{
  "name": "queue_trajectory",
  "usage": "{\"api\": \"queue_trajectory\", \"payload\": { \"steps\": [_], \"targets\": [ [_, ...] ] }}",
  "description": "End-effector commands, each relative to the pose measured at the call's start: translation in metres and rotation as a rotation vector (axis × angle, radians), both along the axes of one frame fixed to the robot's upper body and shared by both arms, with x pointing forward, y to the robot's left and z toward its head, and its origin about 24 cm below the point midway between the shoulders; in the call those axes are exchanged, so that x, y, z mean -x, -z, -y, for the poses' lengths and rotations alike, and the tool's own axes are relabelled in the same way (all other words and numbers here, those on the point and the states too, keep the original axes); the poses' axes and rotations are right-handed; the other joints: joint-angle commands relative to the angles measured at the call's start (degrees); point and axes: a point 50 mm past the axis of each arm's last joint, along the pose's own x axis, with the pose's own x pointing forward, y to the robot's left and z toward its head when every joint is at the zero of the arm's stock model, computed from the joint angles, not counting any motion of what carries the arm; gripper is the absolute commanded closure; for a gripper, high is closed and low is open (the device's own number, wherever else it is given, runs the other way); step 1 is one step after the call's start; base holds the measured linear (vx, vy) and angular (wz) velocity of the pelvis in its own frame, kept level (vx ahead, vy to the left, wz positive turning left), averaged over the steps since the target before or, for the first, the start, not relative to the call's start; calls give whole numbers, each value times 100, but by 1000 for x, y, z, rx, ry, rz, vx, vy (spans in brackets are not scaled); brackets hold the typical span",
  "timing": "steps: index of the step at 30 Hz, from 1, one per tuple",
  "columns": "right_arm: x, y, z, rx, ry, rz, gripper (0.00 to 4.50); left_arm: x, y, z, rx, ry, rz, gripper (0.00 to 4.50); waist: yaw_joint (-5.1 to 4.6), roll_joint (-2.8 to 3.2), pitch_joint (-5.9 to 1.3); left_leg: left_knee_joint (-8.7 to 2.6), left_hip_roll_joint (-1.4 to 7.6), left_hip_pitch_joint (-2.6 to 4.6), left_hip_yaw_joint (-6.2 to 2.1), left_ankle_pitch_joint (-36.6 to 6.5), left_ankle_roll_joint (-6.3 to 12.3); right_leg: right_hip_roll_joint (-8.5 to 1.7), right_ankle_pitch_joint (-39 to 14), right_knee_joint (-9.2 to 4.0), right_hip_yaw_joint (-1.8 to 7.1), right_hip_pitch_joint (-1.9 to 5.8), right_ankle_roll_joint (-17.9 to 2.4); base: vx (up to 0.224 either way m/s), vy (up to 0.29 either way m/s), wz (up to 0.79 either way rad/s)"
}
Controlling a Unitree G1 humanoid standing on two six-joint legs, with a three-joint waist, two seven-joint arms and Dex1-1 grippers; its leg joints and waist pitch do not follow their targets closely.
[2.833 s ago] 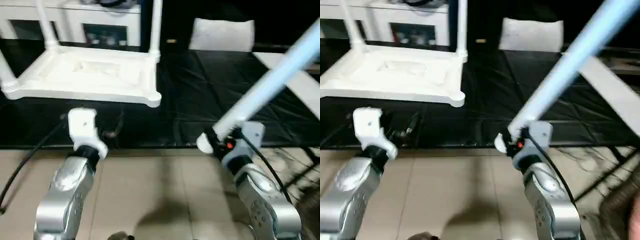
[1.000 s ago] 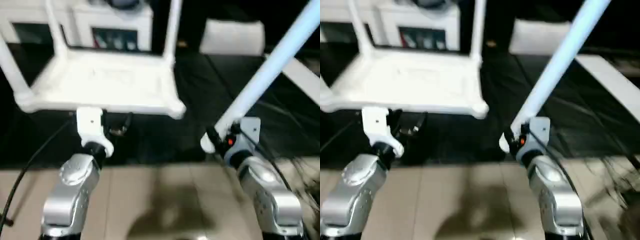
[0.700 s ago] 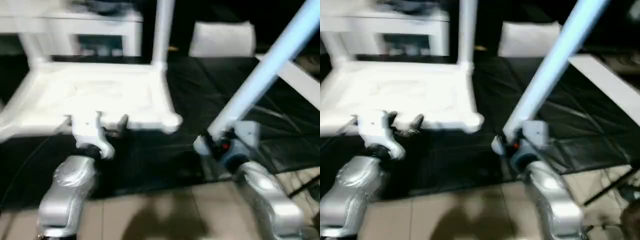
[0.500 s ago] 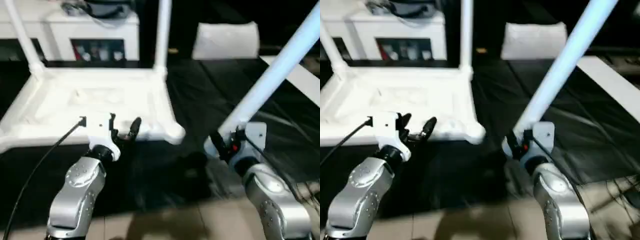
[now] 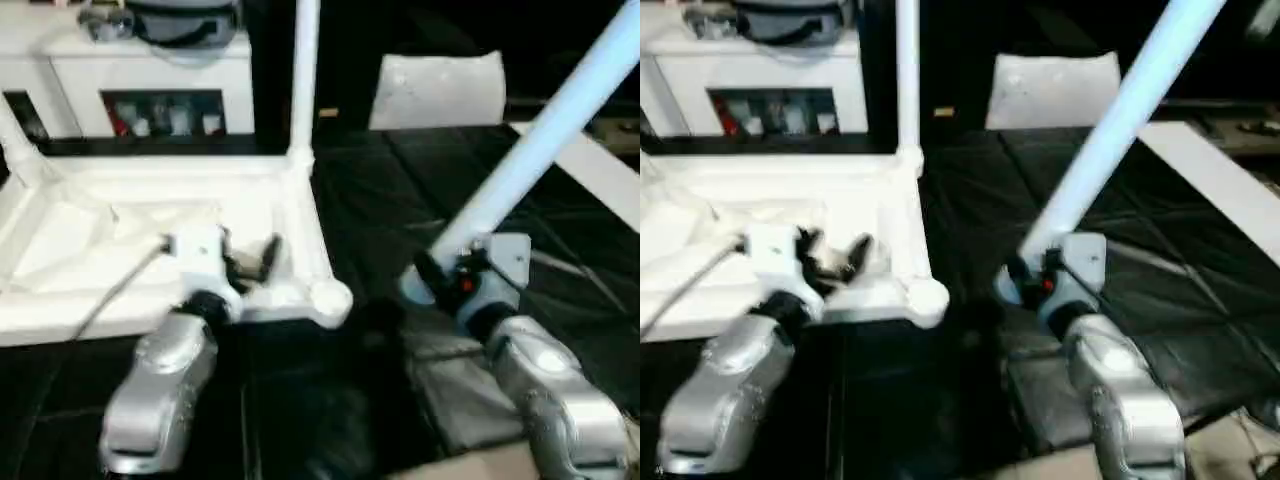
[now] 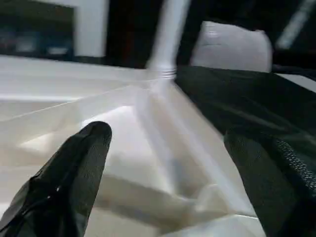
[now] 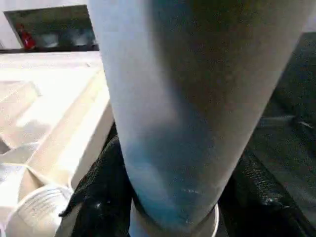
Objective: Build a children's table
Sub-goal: Move to table
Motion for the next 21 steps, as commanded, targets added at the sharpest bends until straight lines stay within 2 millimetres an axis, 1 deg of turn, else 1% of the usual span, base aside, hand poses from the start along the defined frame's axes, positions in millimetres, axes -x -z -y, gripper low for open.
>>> {"api": "queue_trajectory", "payload": {
  "steps": [1, 2, 3, 4, 5, 6, 7, 8, 9, 10, 11, 12, 13, 14, 15, 16, 17, 18, 19, 20, 21],
  "targets": [
    [-3, -2, 4, 27, 29, 7, 259, -1, -1, 1, -11, -3, -5, 31, -85, 321, -371, -441, 591, 398, -829, 2986, 1362, -139, 1136, 106, -95, 166, -1100, 38, -6, 56],
    [-2, -2, 5, 30, 33, 4, 259, -3, -1, 3, -16, 4, 0, 31, -133, 355, -304, -582, 702, 448, -1062, 2860, 1695, -100, 65, 198, -60, 61, -1055, -1, -59, 69],
    [-2, -1, 5, 29, 34, 0, 259, -4, -2, 5, -17, 9, 4, 31, -145, 333, -273, -707, 838, 535, -1272, 2116, 2199, -81, -914, 390, 5, -123, -1124, -1, -59, 69],
    [-2, -1, 5, 28, 34, -2, 259, -5, -3, 6, -10, 11, 5, 31, -132, 342, -192, -823, 756, 400, -1316, 1028, 2339, -39, -1084, 548, 85, -180, -1277, -24, -113, 81],
    [-1, 0, 6, 30, 34, -2, 259, -5, -2, 8, 2, 13, -3, 31, -143, 315, -181, -908, 611, 346, -1374, 532, 2274, -22, -1112, 529, 125, -145, -1424, -50, -176, 72],
    [-1, 0, 6, 28, 36, -2, 259, -6, -2, 9, 2, 17, -3, 31, -114, 206, -180, -945, 222, 219, -1321, -273, 2046, -72, -1036, 231, 281, 25, -1848, -50, -176, 72],
    [-1, 1, 8, 14, 62, -4, 259, -6, -2, 15, -4, 60, -3, 31, -89, 81, -154, -574, 230, 244, -834, -549, 1814, -431, -651, -316, 531, 109, -2534, -65, -212, 45],
    [-1, 1, 9, 16, 65, -1, 259, -6, -2, 16, -13, 66, -5, 31, 62, 30, -106, -160, -140, 5, -421, -656, 1385, -638, -947, -720, 672, 243, -2734, -29, -184, 4],
    [0, -1, 10, 23, 61, 6, 259, -7, -1, 17, -18, 65, -11, 31, 280, -80, -153, 691, -267, -105, 211, -530, 802, -835, -1661, -872, 712, 446, -2176, -29, -184, 4],
    [0, -1, 10, 32, 53, 12, 259, -8, -1, 16, -15, 56, -16, 31, 330, -118, -51, 469, -146, -182, 265, -35, 381, -788, -2135, -823, 703, 384, -1073, -41, -159, -8],
    [0, -2, 10, 38, 51, 14, 259, -8, 0, 16, -15, 53, -18, 31, 387, -76, -76, 289, -76, -150, 265, -30, 379, -784, -2117, -797, 825, 421, -660, -70, -146, 1],
    [0, -2, 10, 42, 51, 15, 259, -8, 0, 16, -17, 53, -19, 31, 422, -99, -85, 8, 58, -50, 253, -142, 549, -748, -1874, -753, 860, 479, -21, -70, -146, 1],
    [0, -2, 11, 42, 54, 15, 259, -9, 1, 16, -20, 57, -23, 31, 417, 68, -136, -238, 257, 38, 204, -65, 565, -663, -1440, -721, 683, 474, 173, -67, -117, 1],
    [0, -2, 11, 42, 55, 15, 259, -9, 1, 16, -21, 60, -26, 31, 368, 15, -86, -323, 299, 62, 199, -233, 633, -523, -1455, -712, 591, 380, 337, -68, -99, -3],
    [0, -2, 12, 46, 55, 16, 259, -9, 2, 16, -23, 65, -30, 31, 349, 119, -155, -397, 415, 133, 178, -358, 556, -519, -1402, -683, 493, 398, 464, -68, -99, -3],
    [0, -2, 12, 50, 54, 19, 259, -10, 3, 16, -22, 74, -40, 31, 350, 143, -161, -439, 485, 194, 192, -456, 548, -525, -1294, -710, 471, 357, 444, -44, -65, 2],
    [1, -2, 12, 52, 53, 23, 259, -10, 4, 17, -22, 86, -53, 31, 339, 125, -150, -445, 486, 187, 215, -470, 546, -533, -1280, -723, 462, 358, 437, 0, 0, 0],
    [1, -4, 11, 46, 51, 35, 259, -10, 6, 17, -13, 115, -69, 31, 351, 127, -141, -452, 475, 188, 240, -488, 521, -527, -1319, -731, 448, 348, 414, 0, 0, 0],
    [1, -5, 11, 38, 50, 47, 259, -10, 7, 17, -1, 140, -74, 31, 349, 133, -127, -472, 473, 172, 280, -472, 437, -533, -1521, -752, 427, 335, 313, 0, 0, 0],
    [1, -5, 11, 36, 49, 49, 259, -10, 7, 18, -2, 147, -72, 16, 350, 145, -131, -490, 499, 173, 269, -472, 411, -543, -1510, -742, 423, 337, 257, 0, 0, 0],
    [1, -6, 11, 25, 44, 57, 259, -10, 7, 18, -12, 193, -63, 6, 344, 151, -138, -528, 571, 193, 235, -490, 416, -569, -1355, -713, 424, 328, 141, 0, 0, 0]
  ]
}}
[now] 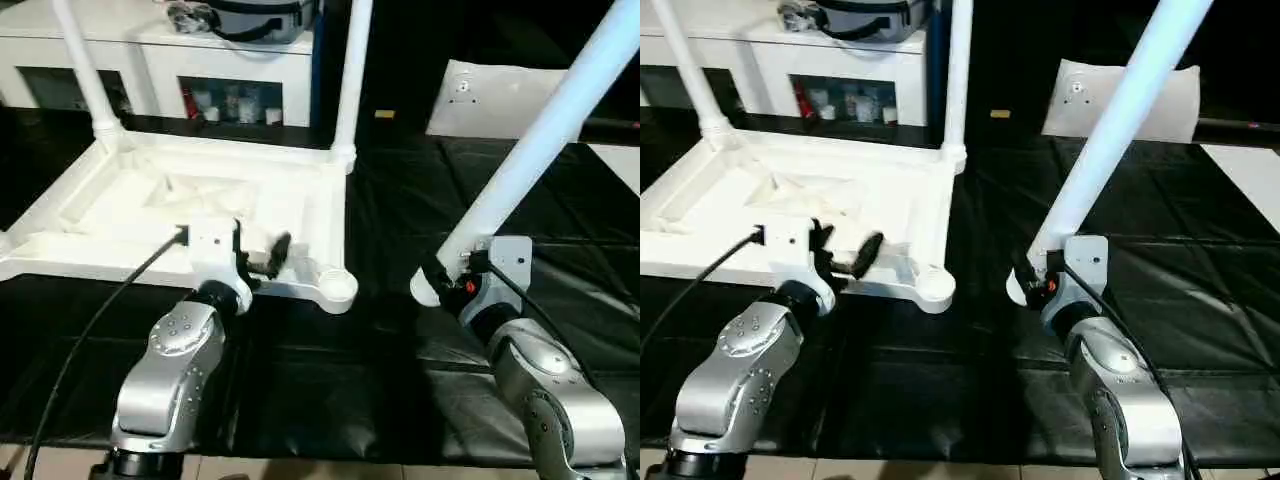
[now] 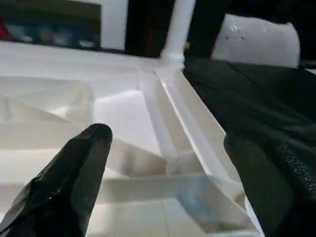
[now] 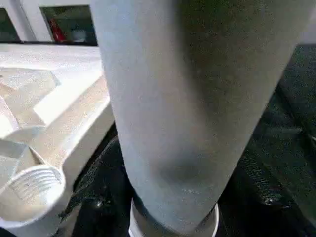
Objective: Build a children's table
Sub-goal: Move to table, then rotate table base
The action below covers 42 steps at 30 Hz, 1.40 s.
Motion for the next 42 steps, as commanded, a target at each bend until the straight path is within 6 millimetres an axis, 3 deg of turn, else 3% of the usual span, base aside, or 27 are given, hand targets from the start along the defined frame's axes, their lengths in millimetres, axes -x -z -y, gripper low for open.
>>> {"api": "queue_trajectory", "payload": {
  "steps": [1, 2, 4, 5, 6, 7, 8, 9, 11, 14, 15, 16, 17, 18, 19, 20, 22, 23, 24, 25, 26, 27, 28, 30, 36, 41, 42],
  "targets": [
    [0, -8, -1, -21, -13, 48, 259, -1, -2, 2, -9, 82, 16, 0, 4, 26, -254, -362, 525, -4, -190, -532, 396, -926, -876, -677, 527, 220, 398, 0, 0, 0],
    [0, -8, -1, -30, -19, 51, 259, -1, -3, 2, -35, 138, 29, 0, -4, 11, -267, -377, 554, -9, -202, -467, 428, -946, -653, -646, 528, 234, 310, 0, 0, 0],
    [1, -9, -3, -55, -45, 54, 259, -6, -3, -2, -129, 238, 48, 0, -26, 26, -269, -417, 613, 21, -211, -326, 534, -995, 18, -552, 517, 224, -65, 0, 0, 0],
    [0, -9, -3, -59, -49, 60, 259, -8, -2, -3, -162, 279, 50, 0, -26, 40, -270, -425, 615, 24, -209, -340, 550, -1008, 81, -555, 515, 231, -120, 0, 0, 0],
    [-2, -11, -5, -62, -60, 79, 259, -13, -3, -7, -254, 397, 57, 0, -21, 11, -266, -435, 608, 38, -193, -359, 588, -1031, 88, -560, 522, 224, -174, 0, 0, 0],
    [-2, -11, -5, -62, -60, 79, 259, -13, -3, -7, -254, 397, 57, 0, 0, -38, -266, -431, 579, 42, -151, -363, 561, -1058, -4, -561, 536, 232, -173, 0, 0, 0],
    [-2, -12, -7, -96, -89, 81, 259, -18, -3, -10, -311, 478, 53, 0, 4, -13, -269, -441, 582, 49, -148, -339, 534, -1069, -12, -570, 526, 240, -214, 0, 0, 0],
    [-3, -13, -7, -112, -84, 87, 259, -21, -4, -12, -343, 532, 52, 0, -5, -73, -236, -470, 603, 68, -141, -444, 519, -1059, -236, -627, 525, 211, -171, 0, 0, 0],
    [-5, -15, -6, -136, -75, 100, 259, -26, -6, -14, -403, 632, 48, 0, -11, -29, -241, -498, 647, 85, -149, -554, 382, -1087, -313, -584, 516, 209, -296, 0, 0, 0],
    [-7, -17, -5, -148, -74, 124, 259, -31, -7, -15, -478, 759, 41, 0, 3, -50, -225, -507, 621, 102, -112, -644, 258, -1111, -503, -619, 551, 183, -346, 0, 0, 0],
    [-7, -17, -5, -141, -77, 126, 259, -34, -7, -15, -509, 814, 35, 18, -11, -54, -224, -515, 635, 79, -109, -649, 199, -1128, -463, -589, 550, 206, -410, 0, 0, 0],
    [-7, -16, -4, -133, -74, 125, 259, -37, -7, -16, -527, 852, 31, 18, 8, -55, -207, -504, 607, 105, -81, -728, 202, -1122, -647, -650, 568, 171, -375, 0, 0, 0],
    [-7, -16, -4, -132, -73, 125, 259, -37, -7, -16, -530, 856, 30, 29, 6, -60, -214, -503, 613, 118, -77, -769, 162, -1129, -684, -629, 570, 174, -405, 0, 0, 0],
    [-7, -16, -4, -115, -72, 131, 259, -43, -7, -16, -563, 915, 11, 39, 11, -9, -193, -505, 594, 97, -77, -786, 161, -1128, -800, -661, 572, 169, -417, 0, 0, 0],
    [-6, -15, -4, -129, -80, 116, 259, -46, -6, -15, -566, 946, -15, 47, 12, -6, -224, -502, 621, 114, -84, -818, 109, -1141, -775, -628, 576, 186, -453, 0, 0, 0],
    [-5, -15, -5, -134, -93, 101, 259, -49, -5, -15, -586, 969, -32, 47, 5, -28, -217, -513, 621, 112, -79, -815, 118, -1127, -761, -640, 574, 177, -458, 0, 0, 0],
    [-1, -14, -6, -118, -114, 96, 259, -57, -3, -15, -654, 996, -50, 76, 16, 36, -226, -501, 619, 103, -81, -805, 147, -1148, -599, -635, 588, 197, -509, 0, 0, 0],
    [-1, -13, -6, -116, -113, 96, 259, -58, -3, -15, -656, 998, -51, 84, 20, 15, -234, -487, 621, 101, -73, -783, 156, -1157, -554, -636, 593, 200, -515, 0, 0, 0],
    [1, -13, -6, -113, -112, 96, 259, -63, -3, -14, -661, 1006, -63, 89, 26, 39, -240, -476, 611, 79, -69, -666, 187, -1167, -420, -624, 595, 218, -563, 0, 0, 0],
    [2, -12, -6, -114, -111, 96, 259, -65, -4, -14, -661, 1013, -68, 89, 33, 11, -255, -466, 627, 81, -72, -613, 208, -1179, -305, -599, 597, 228, -605, 0, 0, 0],
    [3, -12, -6, -116, -112, 93, 259, -67, -4, -14, -665, 1021, -78, 95, 36, 38, -253, -465, 615, 74, -70, -557, 234, -1171, -245, -602, 593, 229, -624, 0, 0, 0],
    [3, -12, -6, -117, -112, 92, 259, -69, -3, -14, -667, 1026, -84, 106, 38, 20, -268, -462, 633, 74, -78, -503, 260, -1174, -111, -578, 588, 240, -658, 0, 0, 0],
    [4, -11, -6, -118, -113, 89, 259, -71, -4, -14, -663, 1039, -97, 130, 33, 40, -262, -459, 625, 77, -67, -455, 305, -1156, 5, -585, 583, 228, -679, 0, 0, 0],
    [6, -10, -7, -118, -115, 84, 259, -74, -5, -13, -650, 1060, -113, 137, 40, 46, -268, -455, 635, 76, -75, -425, 334, -1177, 106, -564, 582, 244, -734, 0, 0, 0],
    [10, -9, -9, -121, -116, 73, 259, -78, -8, -12, -613, 1116, -162, 189, 57, 82, -247, -454, 651, 74, -72, -496, 354, -1196, -67, -589, 585, 251, -838, 0, 0, 0],
    [10, -8, -10, -123, -114, 68, 259, -81, -7, -10, -638, 1136, -169, 217, 72, 71, -234, -463, 643, 82, -69, -548, 366, -1199, -208, -607, 585, 245, -866, 0, 0, 0],
    [10, -8, -10, -123, -114, 67, 259, -81, -7, -10, -643, 1135, -168, 244, 78, 65, -239, -459, 653, 79, -69, -547, 361, -1212, -201, -602, 591, 253, -862, 0, 0, 0]
  ]
}}
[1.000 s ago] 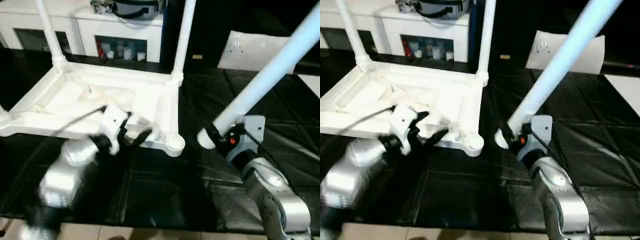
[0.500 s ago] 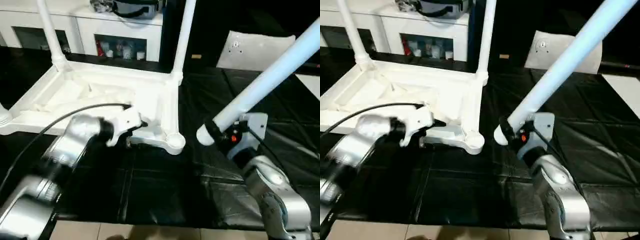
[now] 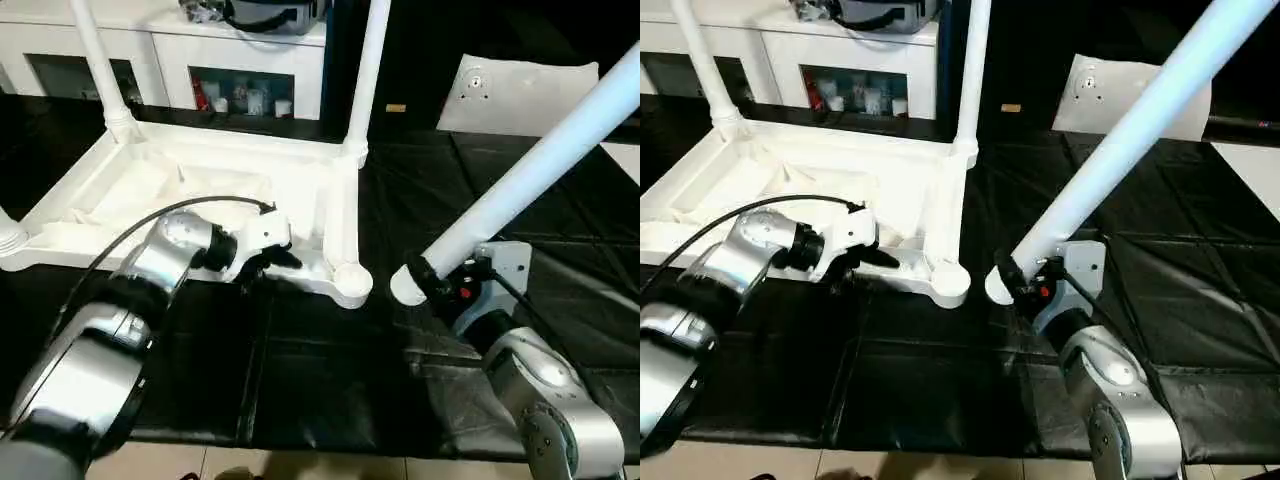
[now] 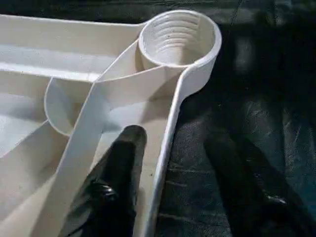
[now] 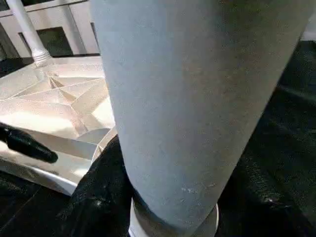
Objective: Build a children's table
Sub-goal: Rotate table base
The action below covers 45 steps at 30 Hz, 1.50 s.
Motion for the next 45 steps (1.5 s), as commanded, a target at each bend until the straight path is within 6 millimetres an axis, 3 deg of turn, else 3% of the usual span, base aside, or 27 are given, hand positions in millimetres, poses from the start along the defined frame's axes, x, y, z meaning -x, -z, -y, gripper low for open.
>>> {"api": "queue_trajectory", "payload": {
  "steps": [1, 10, 14, 17, 25, 31, 37, 45],
  "targets": [
    [1, -8, -1, 1, -1, 33, 259, -2, -2, 3, -22, 25, 13, 251, 24, 54, -351, -418, 671, 58, -241, -578, 288, -1113, -350, -450, 545, 228, -884, 0, 0, 0],
    [-1, -8, -3, 7, -21, 32, 259, -3, 6, 6, -59, 15, 22, 328, 42, 38, -349, -425, 677, 62, -239, -565, 348, -1117, -297, -440, 541, 219, -873, 0, 0, 0],
    [-1, -9, -4, 6, -26, 32, 259, -4, 6, 5, -63, 10, 22, 343, 56, 44, -347, -417, 669, 60, -232, -554, 341, -1127, -325, -448, 546, 219, -869, 0, 0, 0],
    [-2, -9, -5, 8, -35, 32, 259, -2, 5, 7, -27, 26, -41, 376, 68, 28, -347, -420, 670, 63, -227, -531, 345, -1133, -328, -448, 549, 221, -860, 0, 0, 0],
    [-4, -11, -8, 25, -69, 38, 259, 2, 11, 6, -34, 35, -153, 432, 84, 68, -360, -423, 685, 65, -239, -429, 380, -1136, -55, -408, 541, 226, -905, 0, 0, 0],
    [-7, -14, -9, 35, -86, 47, 259, 6, 20, 5, -23, -25, -264, 450, 72, 19, -352, -412, 667, 53, -213, -414, 388, -1140, -100, -413, 543, 245, -953, 0, 0, 0],
    [-11, -15, -10, 42, -97, 51, 259, 0, 29, 10, 138, -306, -258, 450, 72, -6, -331, -397, 643, 59, -195, -585, 368, -1131, -704, -488, 540, 237, -990, 0, 0, 0],
    [-15, -16, -13, 42, -111, 50, 259, 17, 40, 15, 132, -257, -210, 450, 52, 0, -322, -407, 655, 65, -198, -655, 343, -1116, -1176, -539, 542, 190, -783, 0, 0, 0]
  ]
}}
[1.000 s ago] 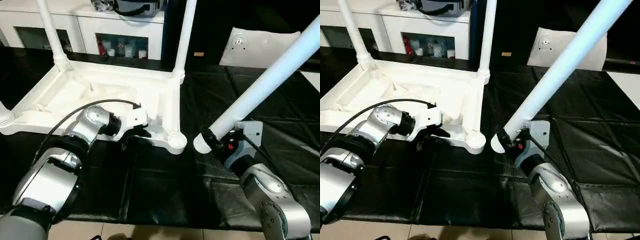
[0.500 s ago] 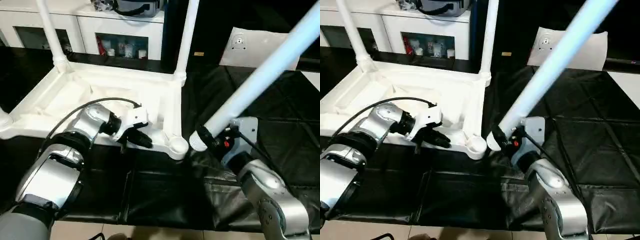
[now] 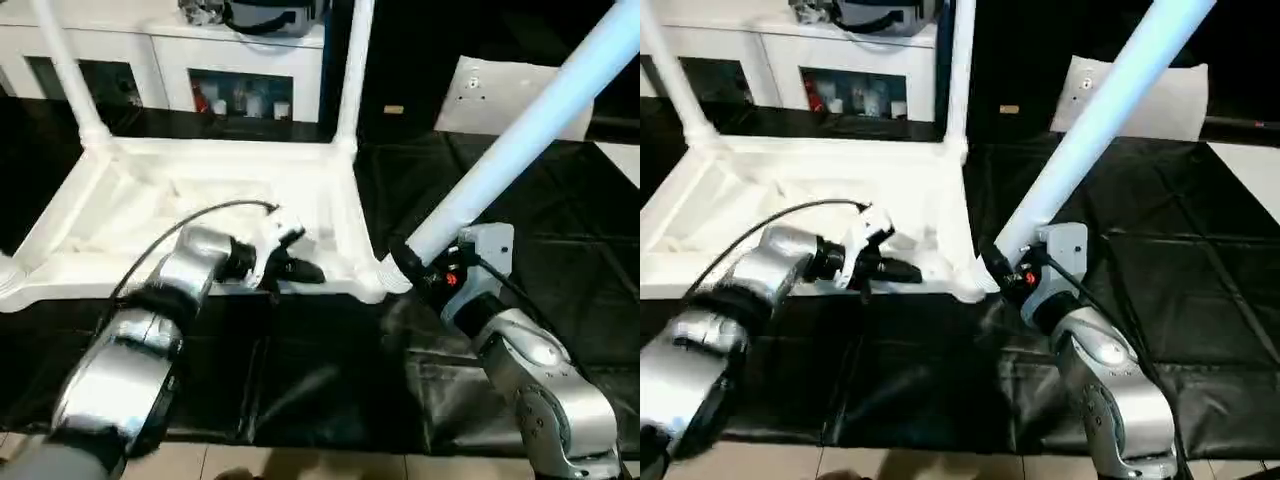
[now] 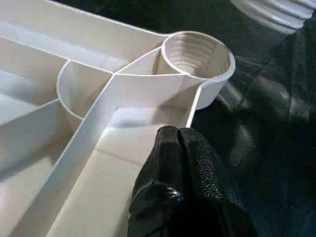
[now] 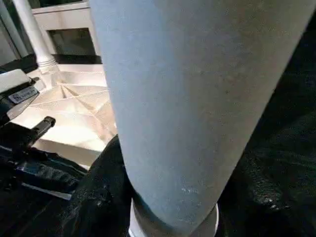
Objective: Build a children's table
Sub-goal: Rotate table base, then insert table leg to table base
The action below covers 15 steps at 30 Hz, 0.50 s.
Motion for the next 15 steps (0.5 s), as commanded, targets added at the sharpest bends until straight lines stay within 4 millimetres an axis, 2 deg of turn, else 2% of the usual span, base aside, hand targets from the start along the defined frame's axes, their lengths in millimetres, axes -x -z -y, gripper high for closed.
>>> {"api": "queue_trajectory", "payload": {
  "steps": [1, 2, 3, 5, 9, 13, 14, 15],
  "targets": [
    [-3, -3, 0, -7, -6, -2, 259, 13, 15, -4, -95, 65, 5, 450, 26, 18, -324, -417, 675, 44, -249, -664, 305, -1078, -1099, -524, 523, 167, -786, 0, 0, 0],
    [-3, -3, 0, -7, -6, -2, 259, 13, 15, -4, -95, 65, 5, 450, 12, 18, -322, -428, 681, 22, -266, -660, 310, -1083, -1034, -510, 521, 176, -782, 0, 0, 0],
    [-4, -2, -1, -18, -6, -9, 259, 16, 14, -2, -101, 127, 76, 450, 18, 6, -331, -416, 667, 43, -250, -657, 345, -1074, -931, -523, 530, 160, -779, 0, 0, 0],
    [-5, -1, -2, -26, -16, -20, 259, 18, 14, 0, -94, 159, 120, 450, 20, 9, -337, -403, 638, 15, -238, -560, 376, -1078, -755, -504, 532, 182, -771, 0, 0, 0],
    [-6, 2, -10, -19, -102, -38, 259, 20, 12, 1, -61, 158, 83, 450, 19, 21, -348, -406, 649, 17, -238, -491, 373, -1070, -497, -455, 517, 186, -812, 0, 0, 0],
    [-6, 2, -10, -18, -107, -41, 259, 20, 12, 1, -64, 163, 79, 450, 20, 15, -350, -399, 642, 10, -229, -468, 376, -1078, -443, -453, 521, 191, -829, 0, 0, 0],
    [-7, 4, -11, -9, -125, -53, 259, 22, 12, 0, -70, 175, 68, 450, 24, 29, -352, -399, 648, 17, -233, -473, 358, -1077, -448, -444, 517, 189, -840, 0, 0, 0],
    [-8, 7, -10, 29, -144, -61, 259, 25, 13, -2, -100, 202, 61, 450, 16, 9, -346, -403, 648, 13, -227, -446, 372, -1062, -441, -456, 517, 185, -821, 0, 0, 0]
  ]
}}
